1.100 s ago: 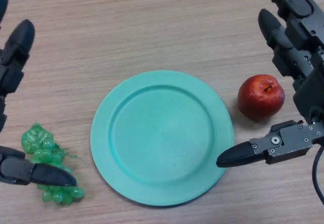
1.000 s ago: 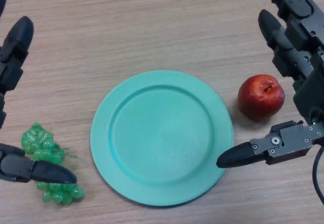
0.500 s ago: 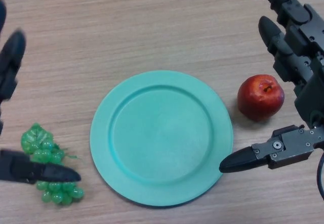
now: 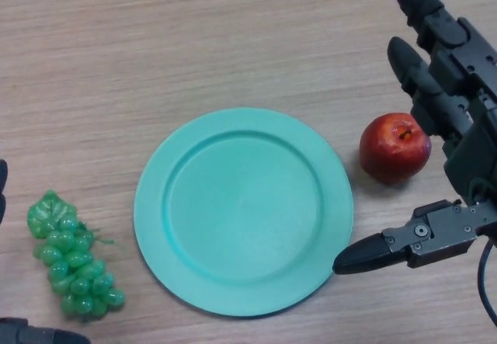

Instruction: Pick up the green grapes and place it on the plate

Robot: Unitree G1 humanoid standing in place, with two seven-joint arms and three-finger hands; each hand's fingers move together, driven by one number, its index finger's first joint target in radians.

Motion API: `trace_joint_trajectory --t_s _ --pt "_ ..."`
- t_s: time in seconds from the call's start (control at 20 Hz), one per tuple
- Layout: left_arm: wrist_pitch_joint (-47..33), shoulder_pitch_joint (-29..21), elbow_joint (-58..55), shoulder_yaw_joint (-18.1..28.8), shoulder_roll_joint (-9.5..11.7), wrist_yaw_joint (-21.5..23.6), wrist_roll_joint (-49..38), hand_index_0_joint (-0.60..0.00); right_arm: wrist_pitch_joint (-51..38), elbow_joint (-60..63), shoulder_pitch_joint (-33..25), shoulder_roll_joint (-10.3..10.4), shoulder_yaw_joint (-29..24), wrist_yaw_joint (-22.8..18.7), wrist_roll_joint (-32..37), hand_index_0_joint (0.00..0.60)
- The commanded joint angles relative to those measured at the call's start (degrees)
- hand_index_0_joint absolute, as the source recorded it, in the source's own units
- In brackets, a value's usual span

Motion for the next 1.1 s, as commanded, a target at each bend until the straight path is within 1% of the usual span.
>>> trace_joint_trajectory --t_s 0.05,0.2,0.3,0.35,0.45,0.7,0.8,0.85,0.9,0.95,1.0,1.05,1.1 --pt "-8.34 -1.01 0.23 3.99 2.58 5.4 0.42 0.0 -5.64 -3.22 -1.58 -0.18 -1.76 0.54 -1.66 0.0" --pt "-6.61 -2.36 2.33 1.44 3.71 8.75 2.76 0.0 -5.68 -3.18 -1.78 -0.11 -1.86 0.69 -1.51 0.0" --pt "-5.08 -3.69 3.39 -0.7 4.56 12.21 4.81 0.0 -5.98 -2.91 -1.77 -0.06 -1.85 0.76 -1.62 0.0" --pt "-4.53 -4.49 4.48 -1.99 5.2 15.04 6.81 0.0 -6.03 -2.92 -1.72 0.01 -1.91 0.75 -1.6 0.0" --pt "-4.04 -5.01 6.06 -3.72 5.86 18.77 9.68 0.0 -6.22 -3.12 -1.49 -0.03 -2.25 0.81 -1.39 0.0" --pt "-0.9 -4.49 8.7 -6.71 6.44 21.32 15.46 0.0 -6.43 -3.22 -1.15 -0.89 -2.7 0.16 -0.92 0.0" --pt "-0.26 -4.22 10.39 -8.4 6.81 23.16 20.05 0.0 -6.6 -3.22 -1.11 -1.37 -2.74 -0.12 -0.65 0.0" --pt "0.29 -4.49 12.54 -9.47 7.47 26.02 25.36 0.0 -6.82 -3.22 -0.97 -1.64 -2.73 -0.37 -0.46 0.0" --pt "0.48 -4.94 13.56 -9.95 7.73 27.15 26.23 0.0 -6.89 -3.22 -0.94 -1.79 -2.66 -0.53 -0.36 0.0" --pt "0.64 -5.01 13.43 -10.35 7.86 27.12 24.2 0.0 -7.12 -3.22 -0.81 -2.07 -2.38 -0.94 -0.32 0.0" --pt "0.61 -4.99 13.31 -10.38 7.82 26.96 23.72 -0.05 -7.14 -3.22 -0.8 -2.09 -2.34 -0.99 -0.31 0.0" --pt "0.41 -4.86 12.83 -10.4 7.57 26.29 22.02 -0.201 -7.11 -3.22 -0.78 -2.17 -2.27 -1.17 -0.19 0.0" --pt "0.31 -4.58 12.0 -10.32 7.23 25.2 19.74 -0.3 -7.1 -3.22 -0.77 -2.28 -2.23 -1.41 0.03 0.0"
